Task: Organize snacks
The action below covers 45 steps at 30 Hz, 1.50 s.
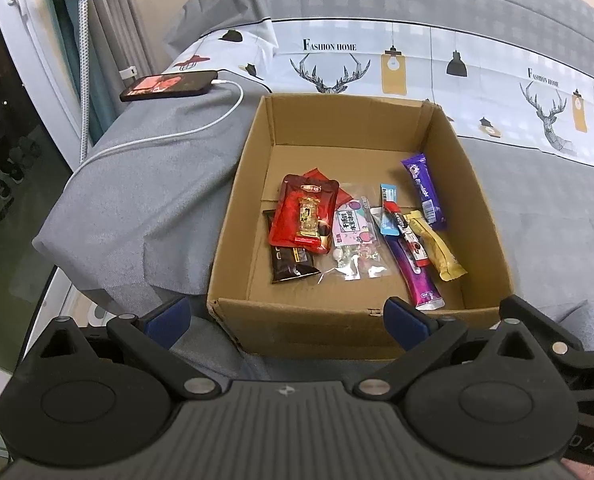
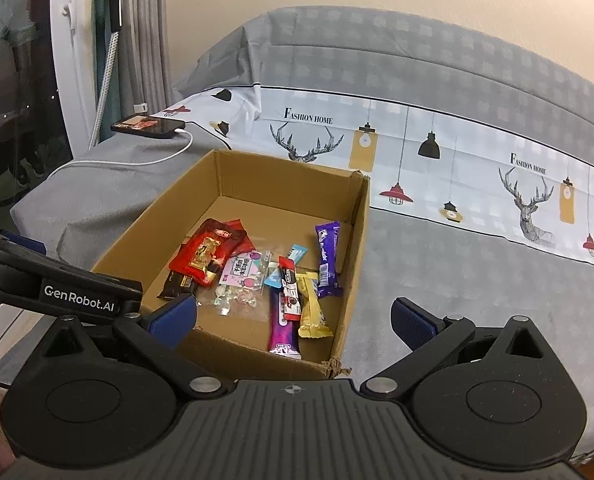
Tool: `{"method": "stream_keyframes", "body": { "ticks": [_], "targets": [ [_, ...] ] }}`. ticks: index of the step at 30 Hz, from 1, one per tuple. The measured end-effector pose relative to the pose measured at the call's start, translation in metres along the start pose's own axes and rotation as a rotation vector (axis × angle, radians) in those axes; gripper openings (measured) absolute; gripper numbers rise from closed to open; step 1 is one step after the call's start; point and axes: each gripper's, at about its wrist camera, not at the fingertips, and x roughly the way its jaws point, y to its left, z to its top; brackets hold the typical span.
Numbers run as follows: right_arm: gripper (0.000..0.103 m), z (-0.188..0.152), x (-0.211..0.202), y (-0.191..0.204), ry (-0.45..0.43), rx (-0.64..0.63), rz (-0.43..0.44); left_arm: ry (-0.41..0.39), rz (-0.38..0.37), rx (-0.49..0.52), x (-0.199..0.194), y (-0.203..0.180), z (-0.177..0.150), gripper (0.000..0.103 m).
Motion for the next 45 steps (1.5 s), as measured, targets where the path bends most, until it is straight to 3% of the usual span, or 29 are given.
{"method": "stream_keyframes", "body": {
  "ticks": [9,15,30,45],
  "targets": [
    [0.103,0.0002,0.0014,0.001,0.008,0.004,-0.008,-0.007,-0.011,-0.022,0.0001,0.0036,-0.0023,0.103],
    [0.103,-0.0004,0.0015,0.0001,0.01,0.007,-0.008,0.011,-0.056,-0.048,0.0027,0.0077,-0.003,0.103],
    [0.103,-0.0011,0.0016,0.0031,0.004,0.001,-0.005,0.001,0.007,-0.046,0.0039,0.0084,-0.0022,0.103],
    [0.103,-0.0011,0.0012,0.0038,0.0,-0.001,-0.005,0.006,0.003,-0.041,0.0035,0.0071,-0.0021,0.103]
  ]
}}
